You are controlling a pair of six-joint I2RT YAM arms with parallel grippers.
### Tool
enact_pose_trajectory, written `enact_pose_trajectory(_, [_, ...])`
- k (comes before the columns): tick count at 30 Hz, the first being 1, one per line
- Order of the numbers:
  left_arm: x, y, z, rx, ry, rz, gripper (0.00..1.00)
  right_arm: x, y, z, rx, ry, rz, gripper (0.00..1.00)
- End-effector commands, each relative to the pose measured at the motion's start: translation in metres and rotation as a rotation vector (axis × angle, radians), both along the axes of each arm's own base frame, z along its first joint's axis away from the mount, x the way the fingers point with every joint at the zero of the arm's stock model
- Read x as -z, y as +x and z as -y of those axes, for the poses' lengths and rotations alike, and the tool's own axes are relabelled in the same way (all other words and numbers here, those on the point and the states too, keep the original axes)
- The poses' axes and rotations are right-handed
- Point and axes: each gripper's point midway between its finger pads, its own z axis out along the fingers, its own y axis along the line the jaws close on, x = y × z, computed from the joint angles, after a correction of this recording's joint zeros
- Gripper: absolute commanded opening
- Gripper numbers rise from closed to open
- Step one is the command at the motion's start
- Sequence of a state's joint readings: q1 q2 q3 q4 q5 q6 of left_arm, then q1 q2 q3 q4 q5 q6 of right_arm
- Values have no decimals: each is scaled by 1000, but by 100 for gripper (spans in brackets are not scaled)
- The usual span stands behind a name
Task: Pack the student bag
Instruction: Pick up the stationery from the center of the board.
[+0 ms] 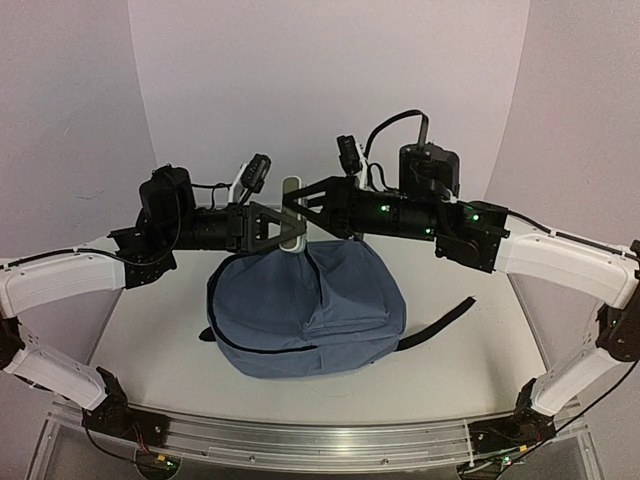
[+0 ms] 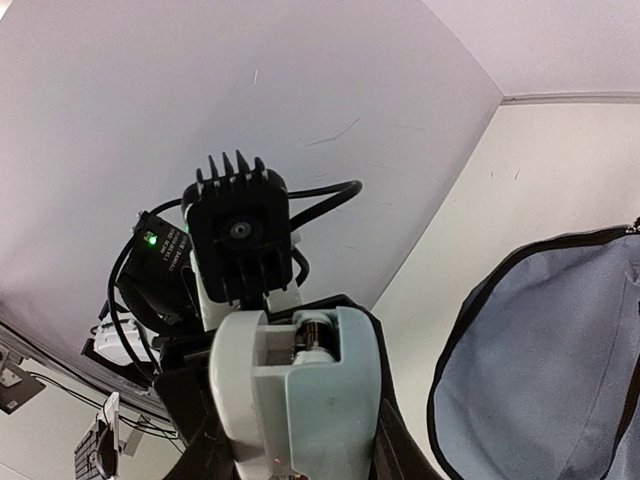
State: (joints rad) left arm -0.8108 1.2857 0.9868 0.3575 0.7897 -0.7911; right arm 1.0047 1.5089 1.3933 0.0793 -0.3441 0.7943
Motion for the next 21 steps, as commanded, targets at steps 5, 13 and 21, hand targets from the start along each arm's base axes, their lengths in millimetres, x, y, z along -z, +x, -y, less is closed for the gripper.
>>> enact_pose_trajectory(5, [-9, -8, -7, 5, -69, 25, 29, -47, -10, 5, -22, 126, 75, 0])
enact_pose_trajectory(13, [29, 21, -15, -201, 121, -87, 1, -15, 12, 25, 145, 23, 89, 45])
enact_pose_trajectory(21, [77, 58, -57, -478, 296, -269, 0, 60, 56, 79, 505, -305, 60, 85])
